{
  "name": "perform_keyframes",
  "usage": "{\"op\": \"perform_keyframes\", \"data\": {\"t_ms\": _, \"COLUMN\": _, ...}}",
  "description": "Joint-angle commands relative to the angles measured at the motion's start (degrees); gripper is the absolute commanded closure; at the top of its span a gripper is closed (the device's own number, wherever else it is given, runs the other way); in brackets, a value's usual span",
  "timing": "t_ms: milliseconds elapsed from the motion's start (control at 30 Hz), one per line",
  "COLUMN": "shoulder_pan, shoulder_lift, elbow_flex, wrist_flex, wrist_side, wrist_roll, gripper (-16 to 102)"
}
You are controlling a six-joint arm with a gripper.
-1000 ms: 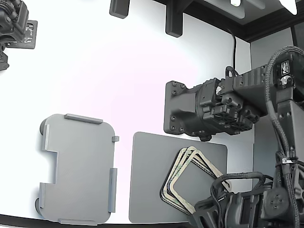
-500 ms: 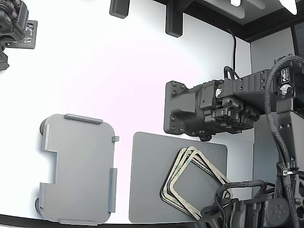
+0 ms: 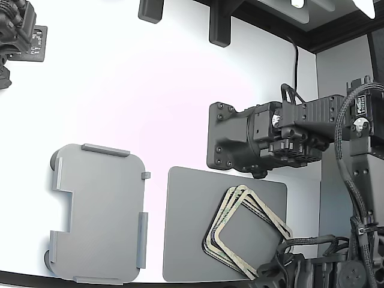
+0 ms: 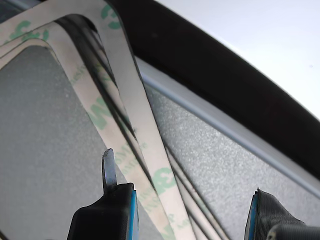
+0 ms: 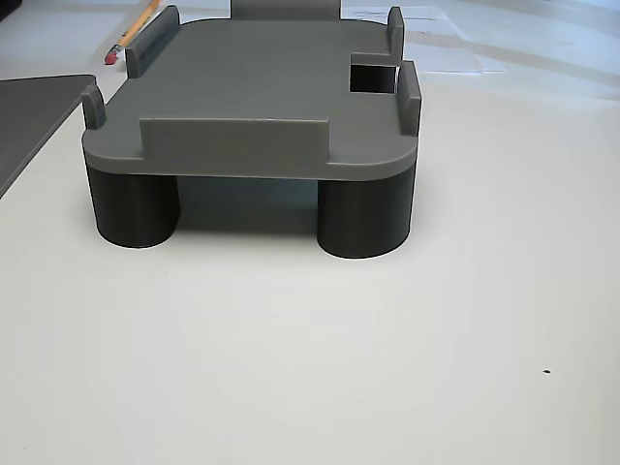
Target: Move top rectangular frame to the holder.
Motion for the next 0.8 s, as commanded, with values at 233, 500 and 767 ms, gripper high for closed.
{"op": "perform_keyframes", "data": {"t_ms": 233, "shoulder_pan": 1.41, "shoulder_lift": -1.23, "elbow_flex": -3.69, "wrist_flex": 1.32, "wrist_side": 0.97, "wrist_roll": -4.57, "gripper": -5}}
{"op": "perform_keyframes", "data": {"t_ms": 500, "shoulder_pan": 1.23, "shoulder_lift": -3.08, "elbow_flex": -4.04, "wrist_flex": -1.05, "wrist_side": -0.62, "wrist_roll": -3.08, "gripper": -3}}
{"op": "perform_keyframes", "data": {"t_ms": 767, "shoulder_pan": 1.23, "shoulder_lift": -3.78, "elbow_flex": -2.90, "wrist_flex": -2.37, "wrist_side": -0.79, "wrist_roll": -0.70, "gripper": 3}}
